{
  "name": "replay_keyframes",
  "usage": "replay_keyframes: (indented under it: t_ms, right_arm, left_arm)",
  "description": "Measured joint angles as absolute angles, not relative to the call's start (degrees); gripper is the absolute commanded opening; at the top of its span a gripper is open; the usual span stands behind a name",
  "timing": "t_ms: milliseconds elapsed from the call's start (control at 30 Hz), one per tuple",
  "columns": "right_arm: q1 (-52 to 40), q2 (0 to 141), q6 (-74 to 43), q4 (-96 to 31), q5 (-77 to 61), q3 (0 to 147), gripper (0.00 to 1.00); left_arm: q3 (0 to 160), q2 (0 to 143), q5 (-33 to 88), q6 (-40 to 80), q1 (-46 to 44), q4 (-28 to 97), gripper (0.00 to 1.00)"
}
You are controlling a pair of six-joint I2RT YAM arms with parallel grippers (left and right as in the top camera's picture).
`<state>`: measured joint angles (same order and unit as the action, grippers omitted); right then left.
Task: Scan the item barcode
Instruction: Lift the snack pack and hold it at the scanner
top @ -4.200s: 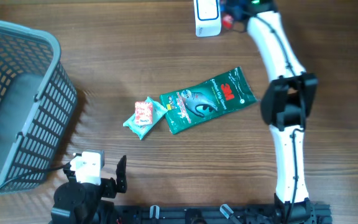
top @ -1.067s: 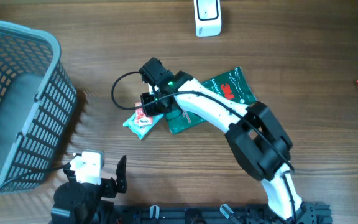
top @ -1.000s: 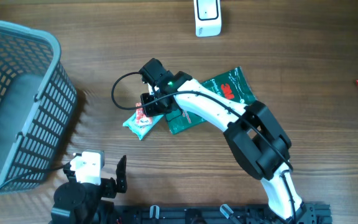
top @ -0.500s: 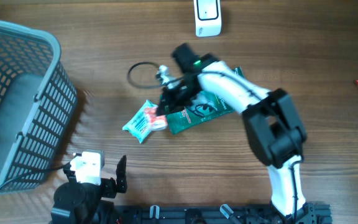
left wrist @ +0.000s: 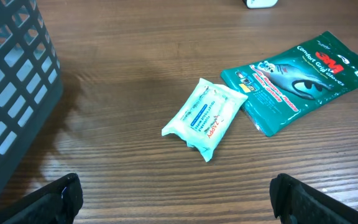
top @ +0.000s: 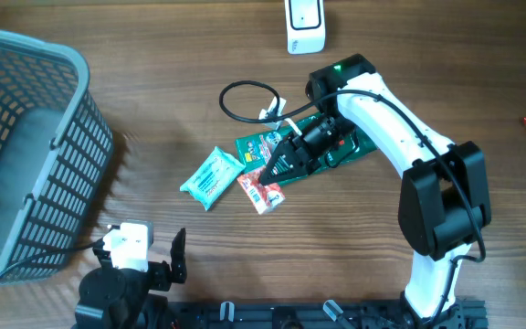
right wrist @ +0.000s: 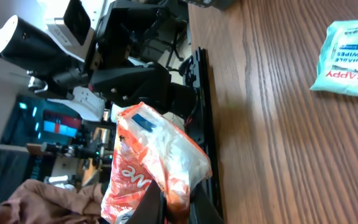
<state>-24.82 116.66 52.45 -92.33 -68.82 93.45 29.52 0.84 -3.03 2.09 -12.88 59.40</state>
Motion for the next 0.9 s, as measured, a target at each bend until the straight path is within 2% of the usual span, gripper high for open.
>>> replay_keyframes:
  t_ms: [133,233,300,367,500,633,767,900]
  right_arm:
    - [-24.82,116.66,53.19,-91.48,-65.87,93.45,0.05]
    - [-24.8,116.66,46.26,-80.84,-58.57,93.19,0.05]
    - [-24.86,116.66,34.28,-68.84,-47.37,93.08,0.05]
    - [-24.8,116.66,24.18,-62.57,-33.87,93.08,0.05]
    - [-24.8,116.66,14.44,-51.53,-10.59,93.03,0.04]
    - [-24.69,116.66,13.19,-39.97,2.44,93.01,0.04]
    - [-24.14,116.66,15.33,-23.79,6.07,92.73,0.04]
    - [-22.04,116.66,20.16,-13.89,8.95,92.75,0.04]
  left_arm:
    - [29.52,0.84,-3.03,2.09,-12.88,59.4,1.0]
    - [29.52,0.84,-3.03,2.09,-12.88,59.37,1.0]
    - [29.52,0.84,-3.03,2.09,-12.88,59.46,1.0]
    - [29.52,0.84,-3.03,2.09,-12.88,59.42,1.0]
    - [29.52,0.84,-3.03,2.09,-12.88,59.4,1.0]
    - [29.52,0.84,-3.03,2.09,-12.88,59.4,1.0]
    - [29.52,0.84,-3.03,2.09,-12.88,59.4,1.0]
    - [29.52,0.82,-3.03,2.09,-12.88,59.37,1.0]
